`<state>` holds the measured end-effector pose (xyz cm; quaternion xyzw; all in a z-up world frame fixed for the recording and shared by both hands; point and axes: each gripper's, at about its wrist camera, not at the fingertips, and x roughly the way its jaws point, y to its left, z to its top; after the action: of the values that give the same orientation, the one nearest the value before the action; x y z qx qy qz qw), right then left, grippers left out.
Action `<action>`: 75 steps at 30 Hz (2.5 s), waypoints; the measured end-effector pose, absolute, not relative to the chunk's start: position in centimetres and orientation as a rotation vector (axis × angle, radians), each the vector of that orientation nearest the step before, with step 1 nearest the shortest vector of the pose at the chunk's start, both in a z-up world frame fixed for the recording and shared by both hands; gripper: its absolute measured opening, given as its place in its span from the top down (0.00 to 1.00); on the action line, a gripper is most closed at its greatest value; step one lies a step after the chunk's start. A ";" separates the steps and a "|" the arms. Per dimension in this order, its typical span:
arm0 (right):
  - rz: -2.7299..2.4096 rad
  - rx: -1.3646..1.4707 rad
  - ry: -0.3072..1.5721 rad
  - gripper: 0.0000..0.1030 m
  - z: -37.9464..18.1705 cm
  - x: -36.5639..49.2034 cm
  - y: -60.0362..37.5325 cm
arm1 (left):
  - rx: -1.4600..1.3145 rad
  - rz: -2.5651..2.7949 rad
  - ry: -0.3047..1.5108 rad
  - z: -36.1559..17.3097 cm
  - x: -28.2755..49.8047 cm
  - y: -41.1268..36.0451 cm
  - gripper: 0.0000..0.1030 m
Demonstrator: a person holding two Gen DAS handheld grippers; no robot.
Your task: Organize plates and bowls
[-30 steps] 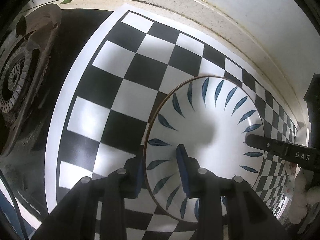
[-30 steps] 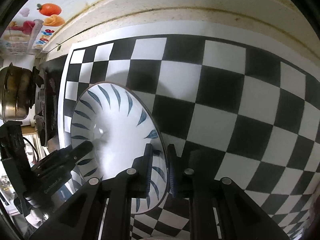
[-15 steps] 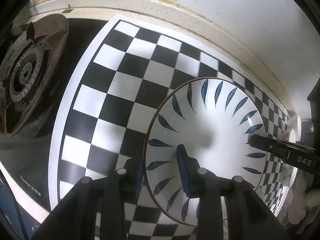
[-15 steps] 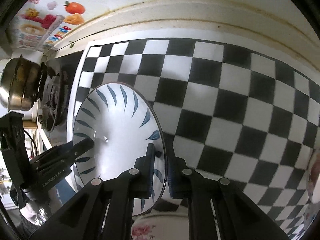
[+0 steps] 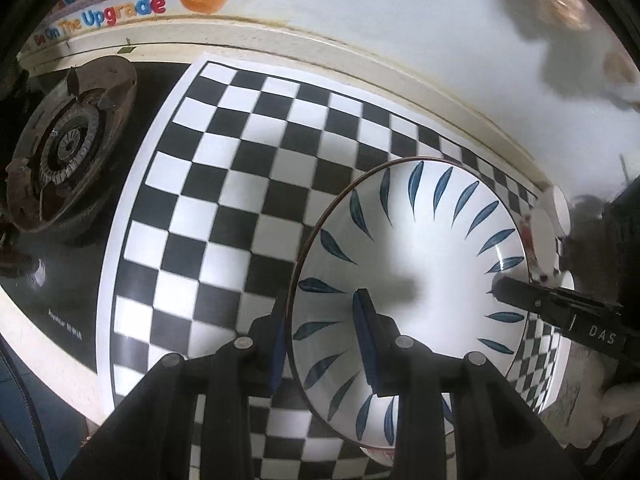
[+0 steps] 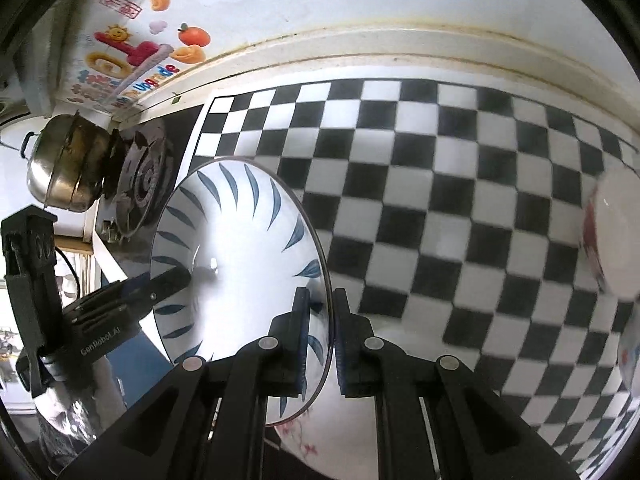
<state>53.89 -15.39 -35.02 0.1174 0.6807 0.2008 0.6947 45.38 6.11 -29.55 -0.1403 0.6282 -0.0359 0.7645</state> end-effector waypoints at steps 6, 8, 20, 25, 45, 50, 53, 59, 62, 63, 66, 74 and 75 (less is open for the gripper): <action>0.420 0.306 1.503 0.88 -34.1 49.4 -19.8 | -0.270 -0.130 1.368 -28.8 42.6 2.7 0.73; 0.405 0.320 1.497 0.88 -34.0 48.1 -21.1 | -0.254 -0.148 1.374 -28.9 42.0 1.7 0.73; 0.339 0.369 1.519 0.88 -36.2 42.6 -26.7 | -0.190 -0.219 1.425 -31.3 39.7 -3.5 0.73; 0.316 0.394 1.550 0.88 -38.4 41.9 -27.9 | -0.175 -0.213 1.466 -33.2 39.5 -4.6 0.73; 0.297 0.392 1.620 0.87 -43.5 41.7 -27.5 | -0.120 -0.174 1.556 -37.2 39.5 -5.0 0.73; 0.289 0.386 1.613 0.87 -43.5 41.7 -27.5 | -0.115 -0.169 1.555 -37.3 39.6 -5.5 0.73; 0.283 0.387 1.610 0.86 -43.4 41.6 -27.4 | -0.128 -0.163 1.560 -37.4 39.5 -5.4 0.73; 0.260 0.447 1.623 0.82 -43.6 41.5 -28.1 | -0.168 -0.146 1.584 -37.5 39.3 -4.7 0.72; 0.261 0.472 1.641 0.76 -43.6 41.6 -28.1 | -0.173 -0.135 1.597 -37.6 39.2 -4.7 0.72; 0.265 0.480 1.643 0.73 -43.6 41.6 -28.1 | -0.171 -0.132 1.599 -37.5 39.1 -4.7 0.72; 0.259 0.478 1.647 0.72 -43.4 41.6 -28.0 | -0.156 -0.125 1.598 -37.3 39.0 -4.6 0.72; 0.239 0.433 1.653 0.72 -42.7 41.6 -27.7 | -0.138 -0.113 1.590 -37.0 38.9 -4.7 0.72; 0.235 0.417 1.654 0.72 -42.6 41.5 -27.6 | -0.134 -0.111 1.590 -37.0 38.8 -4.7 0.72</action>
<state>41.55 -27.55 -42.59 0.1835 0.7284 0.1037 0.6519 38.84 -4.70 -36.96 -0.0602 0.7129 -0.0496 0.6969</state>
